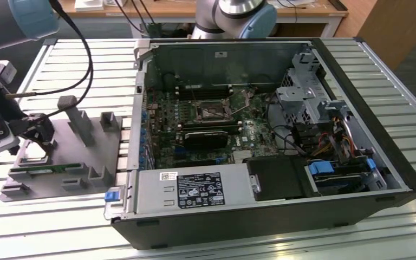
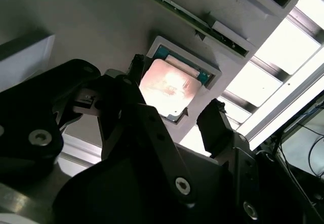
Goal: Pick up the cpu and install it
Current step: 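Pick up the cpu and move it towards the insertion slot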
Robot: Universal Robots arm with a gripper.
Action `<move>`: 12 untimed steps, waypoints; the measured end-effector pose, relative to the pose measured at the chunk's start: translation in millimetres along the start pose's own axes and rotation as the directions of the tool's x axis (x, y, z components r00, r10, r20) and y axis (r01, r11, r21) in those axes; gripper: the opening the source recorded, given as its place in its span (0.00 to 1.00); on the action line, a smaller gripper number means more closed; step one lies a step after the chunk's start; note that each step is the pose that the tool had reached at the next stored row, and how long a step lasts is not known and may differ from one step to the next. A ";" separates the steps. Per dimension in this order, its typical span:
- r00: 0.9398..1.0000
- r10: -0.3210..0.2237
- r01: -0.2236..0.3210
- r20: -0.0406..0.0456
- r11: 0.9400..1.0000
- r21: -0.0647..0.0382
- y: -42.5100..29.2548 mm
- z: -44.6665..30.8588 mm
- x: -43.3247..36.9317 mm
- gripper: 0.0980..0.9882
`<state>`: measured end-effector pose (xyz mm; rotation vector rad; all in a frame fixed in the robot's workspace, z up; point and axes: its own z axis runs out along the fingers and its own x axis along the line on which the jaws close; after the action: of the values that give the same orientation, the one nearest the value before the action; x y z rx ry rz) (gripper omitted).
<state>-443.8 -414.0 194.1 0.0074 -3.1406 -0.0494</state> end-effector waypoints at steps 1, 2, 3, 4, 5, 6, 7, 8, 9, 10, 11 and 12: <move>1.000 -0.002 0.002 0.000 1.000 0.000 0.2 0.4 -0.2 0.68; 1.000 -0.004 0.004 0.000 1.000 0.000 0.2 1.0 -0.4 0.68; 1.000 -0.006 0.006 0.000 1.000 0.000 0.4 1.6 -0.5 0.68; 1.000 -0.009 0.009 0.000 1.000 0.000 0.4 2.4 -0.6 0.68; 1.000 -0.012 0.012 0.000 1.000 0.000 0.4 3.1 -0.6 0.68; 1.000 -0.017 0.017 0.000 1.000 0.000 0.5 3.7 -0.7 0.68; 1.000 -0.022 0.022 -0.001 1.000 0.000 0.6 4.1 -1.1 0.66; 1.000 -0.025 0.025 -0.001 1.000 0.000 0.7 4.5 -1.6 0.66; 1.000 -0.027 0.027 -0.001 1.000 0.000 0.8 4.8 -2.0 0.59; 1.000 -0.028 0.028 -0.001 1.000 0.000 0.8 5.1 -2.2 0.59; 1.000 -0.029 0.029 -0.001 1.000 0.000 0.8 5.4 -2.2 0.59; 1.000 -0.029 0.029 -0.001 1.000 0.000 0.8 6.0 -2.2 0.59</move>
<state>-441.6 -413.0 188.2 0.0526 -3.1398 -0.0494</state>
